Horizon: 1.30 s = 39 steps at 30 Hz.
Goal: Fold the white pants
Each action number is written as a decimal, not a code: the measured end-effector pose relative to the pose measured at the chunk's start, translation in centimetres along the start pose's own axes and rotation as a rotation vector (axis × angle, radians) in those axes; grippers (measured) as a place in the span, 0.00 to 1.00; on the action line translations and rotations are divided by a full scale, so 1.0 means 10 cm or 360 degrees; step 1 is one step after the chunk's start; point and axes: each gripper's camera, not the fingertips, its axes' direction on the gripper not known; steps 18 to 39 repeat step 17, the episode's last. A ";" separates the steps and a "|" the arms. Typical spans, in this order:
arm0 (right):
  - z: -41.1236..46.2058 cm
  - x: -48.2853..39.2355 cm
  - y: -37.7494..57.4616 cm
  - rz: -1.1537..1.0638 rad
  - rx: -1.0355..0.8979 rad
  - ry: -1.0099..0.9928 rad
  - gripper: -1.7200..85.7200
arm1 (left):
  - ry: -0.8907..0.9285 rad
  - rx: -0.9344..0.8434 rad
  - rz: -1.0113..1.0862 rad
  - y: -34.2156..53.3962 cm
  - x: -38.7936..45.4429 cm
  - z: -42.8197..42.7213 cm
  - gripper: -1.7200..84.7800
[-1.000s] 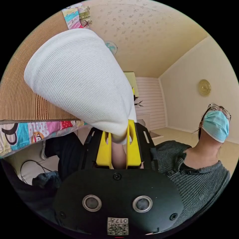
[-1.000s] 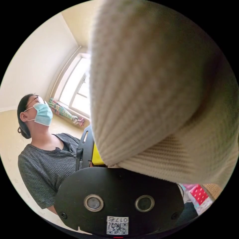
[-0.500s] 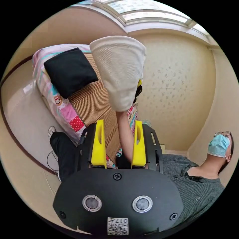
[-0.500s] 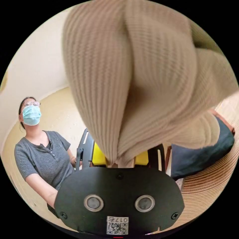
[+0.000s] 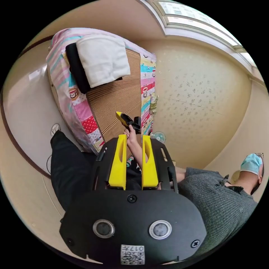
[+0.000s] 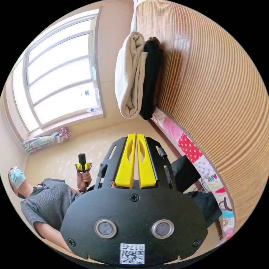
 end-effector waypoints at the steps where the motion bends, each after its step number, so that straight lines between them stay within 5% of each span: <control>1: -0.14 -0.11 0.14 0.0013 0.0032 0.0094 0.03 | -0.0077 -0.0029 0.0143 -0.09 0.20 0.06 0.11; 7: -1.59 -1.82 1.72 -0.0175 0.0669 0.1309 0.03 | -0.0733 -0.0322 0.1122 -0.28 1.20 0.94 0.10; 9: -1.94 -2.48 2.49 -0.0094 0.1093 0.1800 0.03 | -0.0793 -0.0492 0.1347 -0.27 1.41 1.37 0.10; 12: -2.26 -3.06 3.53 0.0152 0.1826 0.2115 0.03 | -0.0806 -0.0587 0.1773 0.00 1.82 1.92 0.08; 17: -2.82 -3.11 4.98 0.0460 0.2309 0.1644 0.03 | -0.1120 -0.0531 0.2523 0.96 2.42 2.89 0.01; 39: -2.82 -3.11 4.98 0.0460 0.2309 0.1644 0.03 | -0.1120 -0.0531 0.2523 0.96 2.42 2.89 0.01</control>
